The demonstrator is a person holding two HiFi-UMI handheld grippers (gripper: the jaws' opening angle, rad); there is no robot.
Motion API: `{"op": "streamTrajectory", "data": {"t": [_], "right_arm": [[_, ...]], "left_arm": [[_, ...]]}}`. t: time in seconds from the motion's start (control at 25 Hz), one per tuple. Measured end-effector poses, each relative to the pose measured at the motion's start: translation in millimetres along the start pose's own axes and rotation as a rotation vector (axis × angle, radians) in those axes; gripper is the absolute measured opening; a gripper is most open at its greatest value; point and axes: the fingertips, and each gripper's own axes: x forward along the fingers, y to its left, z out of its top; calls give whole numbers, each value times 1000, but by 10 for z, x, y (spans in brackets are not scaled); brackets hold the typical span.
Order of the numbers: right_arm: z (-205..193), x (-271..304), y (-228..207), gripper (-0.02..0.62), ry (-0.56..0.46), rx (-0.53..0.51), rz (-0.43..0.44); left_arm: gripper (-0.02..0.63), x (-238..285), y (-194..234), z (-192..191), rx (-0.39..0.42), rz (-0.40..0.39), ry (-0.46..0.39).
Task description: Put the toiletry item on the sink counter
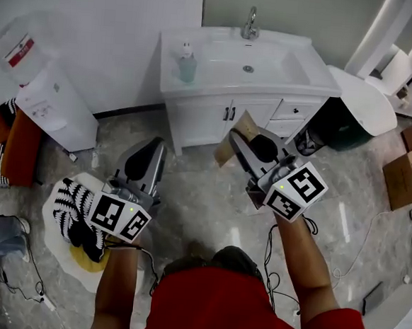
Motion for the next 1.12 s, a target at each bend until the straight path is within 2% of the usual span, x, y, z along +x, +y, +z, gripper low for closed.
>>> {"op": "streamTrajectory", "data": {"t": [0.48,0.92,1.12], "right_arm": [[-141,569,-643,64,14,20,17],[-5,1546,-1731,63,-12,16,117],[34,1973,-2092,64,-18,17,174]], "left_arm": [[23,557,567,-161,-9,25,25],[23,1693,1385,-310,9,98,17],[23,2134,1651,-373,14,133,27]]}}
